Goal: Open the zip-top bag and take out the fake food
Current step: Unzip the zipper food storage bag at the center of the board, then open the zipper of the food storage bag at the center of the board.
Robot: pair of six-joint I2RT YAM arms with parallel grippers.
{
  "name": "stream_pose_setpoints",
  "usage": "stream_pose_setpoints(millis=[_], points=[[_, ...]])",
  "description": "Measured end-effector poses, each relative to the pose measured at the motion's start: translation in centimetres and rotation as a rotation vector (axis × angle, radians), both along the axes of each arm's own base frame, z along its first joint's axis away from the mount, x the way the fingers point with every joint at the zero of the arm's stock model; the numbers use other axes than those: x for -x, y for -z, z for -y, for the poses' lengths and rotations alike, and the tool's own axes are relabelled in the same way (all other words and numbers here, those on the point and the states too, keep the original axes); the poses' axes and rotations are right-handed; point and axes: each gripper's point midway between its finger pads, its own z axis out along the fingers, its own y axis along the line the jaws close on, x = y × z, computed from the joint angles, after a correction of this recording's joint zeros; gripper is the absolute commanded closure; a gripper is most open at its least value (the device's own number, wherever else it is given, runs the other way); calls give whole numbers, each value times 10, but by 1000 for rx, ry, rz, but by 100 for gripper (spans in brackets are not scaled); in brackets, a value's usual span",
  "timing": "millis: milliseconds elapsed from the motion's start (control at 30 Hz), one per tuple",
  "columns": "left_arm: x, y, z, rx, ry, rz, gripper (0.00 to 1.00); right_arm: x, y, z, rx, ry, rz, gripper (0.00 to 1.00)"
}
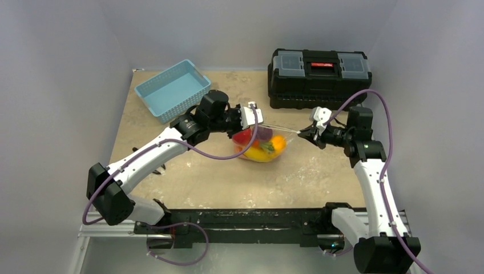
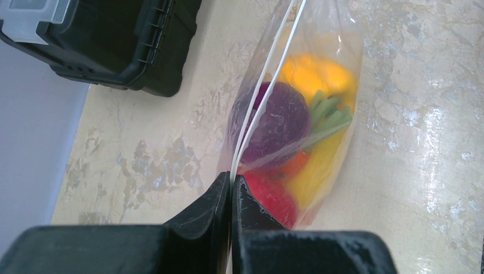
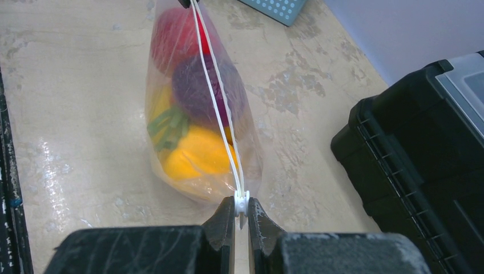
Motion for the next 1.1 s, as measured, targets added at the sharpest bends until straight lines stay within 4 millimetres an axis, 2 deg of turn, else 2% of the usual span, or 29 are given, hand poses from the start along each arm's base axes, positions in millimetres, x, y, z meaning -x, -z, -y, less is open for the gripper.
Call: stream_pose_setpoints(millis=[33,67,100,167,200,267,400,500,567,700,833,967,1100], points=[[0,0,-1,0,-3,1,100,0,0,1,0,4,-1,100],[-1,-1,-1,1,-3,1,100,0,0,1,0,5,-2,92],[-1,-1,-1,2,-3,1,100,0,0,1,0,5,-2,82],[0,-1,-1,4,1,-3,100,1,1,0,0,-3,-5,51],[1,0,-1,4,1,-9,100,3,3,0,7,-14,-9,40],[2,0,-2,7,3,-20,100,11,7,-2,6,-55,-41,28],[8,1,-2,28,10,-49,100,18,-6,-14,-1,-161,-95,27],[17,3,-3,44,16,-80,100,20,-26,-37,2,-255,-99,27],[22,3,-4,57,20,-100,100,25,-37,-58,-8,-319,-112,29],[27,4,-6,70,15,-118,100,32,-41,-93,-33,-367,-185,41],[32,5,-9,79,9,-129,100,23,-37,-117,-31,-358,-255,51],[33,4,-9,87,3,-137,100,7,-27,-124,-20,-293,-306,55],[34,3,-9,88,3,-139,100,-1,-29,-122,-18,-244,-297,57]])
